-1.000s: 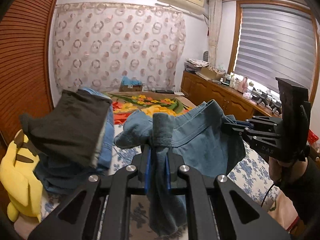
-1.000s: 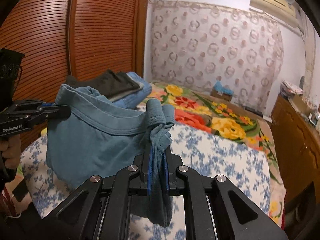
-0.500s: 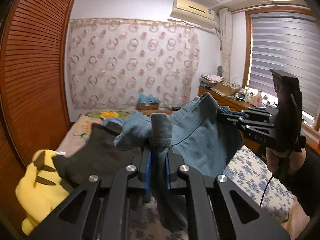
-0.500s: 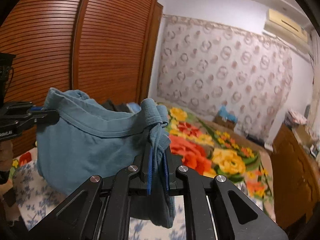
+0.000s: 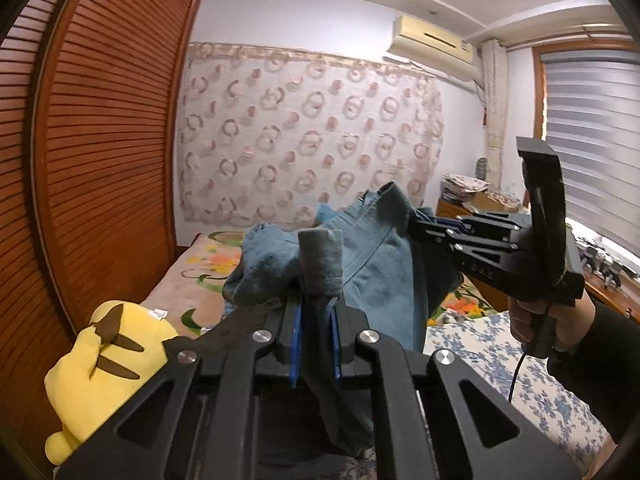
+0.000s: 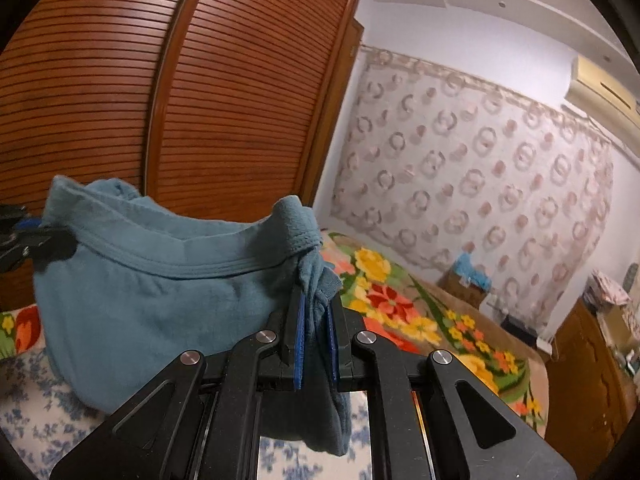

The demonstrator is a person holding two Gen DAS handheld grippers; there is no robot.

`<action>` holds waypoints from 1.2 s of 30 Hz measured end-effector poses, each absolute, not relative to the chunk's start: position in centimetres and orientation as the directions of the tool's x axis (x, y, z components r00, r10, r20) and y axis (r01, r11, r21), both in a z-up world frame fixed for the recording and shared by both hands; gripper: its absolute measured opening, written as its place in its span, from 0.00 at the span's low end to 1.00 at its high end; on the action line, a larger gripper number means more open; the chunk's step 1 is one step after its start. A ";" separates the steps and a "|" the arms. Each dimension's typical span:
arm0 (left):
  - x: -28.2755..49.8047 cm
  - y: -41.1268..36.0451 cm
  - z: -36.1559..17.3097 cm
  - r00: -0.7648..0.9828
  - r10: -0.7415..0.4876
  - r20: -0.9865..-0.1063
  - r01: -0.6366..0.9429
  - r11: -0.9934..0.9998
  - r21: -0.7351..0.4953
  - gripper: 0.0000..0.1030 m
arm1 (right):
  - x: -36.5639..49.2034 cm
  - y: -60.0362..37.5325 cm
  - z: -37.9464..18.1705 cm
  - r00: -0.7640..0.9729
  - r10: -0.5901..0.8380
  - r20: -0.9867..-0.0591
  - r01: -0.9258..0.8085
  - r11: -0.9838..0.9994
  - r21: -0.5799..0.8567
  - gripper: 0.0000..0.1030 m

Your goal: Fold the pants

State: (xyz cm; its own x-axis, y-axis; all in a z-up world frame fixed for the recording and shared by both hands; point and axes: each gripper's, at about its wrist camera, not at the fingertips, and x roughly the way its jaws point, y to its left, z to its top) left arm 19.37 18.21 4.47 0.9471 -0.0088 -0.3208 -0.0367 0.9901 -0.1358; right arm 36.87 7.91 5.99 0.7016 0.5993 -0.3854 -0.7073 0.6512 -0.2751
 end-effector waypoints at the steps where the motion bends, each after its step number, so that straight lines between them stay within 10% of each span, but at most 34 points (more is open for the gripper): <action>1: 19.4 18.5 4.2 0.945 0.002 -0.327 -0.049 0.989 -0.136 0.08 | 37.2 8.5 6.0 0.697 0.606 -0.385 -0.713 0.646 -0.274 0.06; 14: 18.8 19.9 0.7 0.919 0.074 -0.388 -0.148 0.975 -0.164 0.08 | 39.8 16.4 3.4 0.629 0.633 -0.451 -0.774 0.566 -0.283 0.06; 22: 19.1 19.9 -0.9 0.897 0.095 -0.432 -0.183 0.969 -0.168 0.11 | 41.8 14.2 2.4 0.599 0.623 -0.503 -0.769 0.623 -0.142 0.33; 36: 19.2 19.9 -1.3 0.884 0.114 -0.453 -0.208 0.964 -0.164 0.15 | 44.3 12.3 -1.9 0.533 0.580 -0.616 -0.758 0.650 -0.043 0.33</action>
